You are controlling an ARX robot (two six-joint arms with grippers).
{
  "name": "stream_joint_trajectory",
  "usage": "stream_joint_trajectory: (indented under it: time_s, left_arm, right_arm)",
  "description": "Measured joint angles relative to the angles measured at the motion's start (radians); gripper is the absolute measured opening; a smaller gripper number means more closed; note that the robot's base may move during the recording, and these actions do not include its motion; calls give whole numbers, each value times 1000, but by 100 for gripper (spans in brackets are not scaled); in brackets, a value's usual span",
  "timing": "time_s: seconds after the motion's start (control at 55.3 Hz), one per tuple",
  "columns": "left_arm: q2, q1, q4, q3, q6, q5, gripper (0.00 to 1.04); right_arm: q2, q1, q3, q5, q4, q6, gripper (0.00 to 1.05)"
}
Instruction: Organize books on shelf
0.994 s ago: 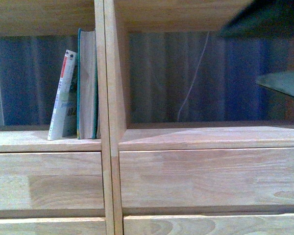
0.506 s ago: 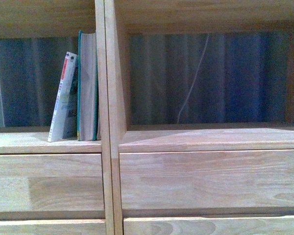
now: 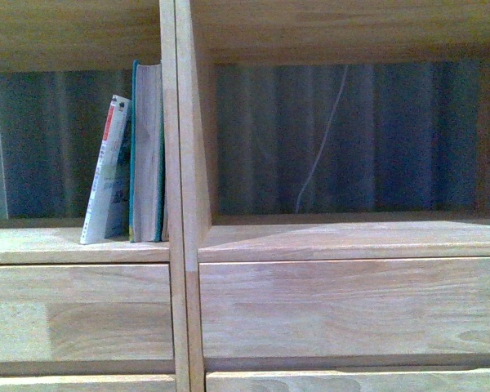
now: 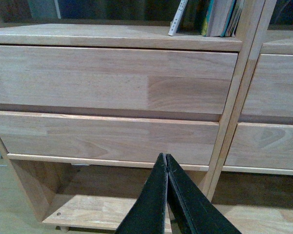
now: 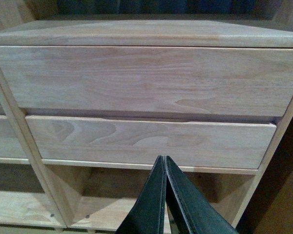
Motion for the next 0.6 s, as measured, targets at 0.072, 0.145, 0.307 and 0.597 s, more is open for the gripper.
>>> stream_joint_trajectory:
  time_s: [0.072,0.145,0.307,0.597]
  left_arm:
    - [-24,0,-11,-14,0,0,3]
    - [-46,0,-23,-26,0,0,3]
    - [-96,0,-51,-46,0,0,3]
    - [-176,0,-77,-92,0,0,3]
  right_arm:
    - [-29,-2,-16,0,-14,0,3]
    - [-57,-2,-27,0,-31,0,3]
    - [-120,-2,-48,0,-68,0,3]
    - [-210,-2,-92,-1,-107,-1,3]
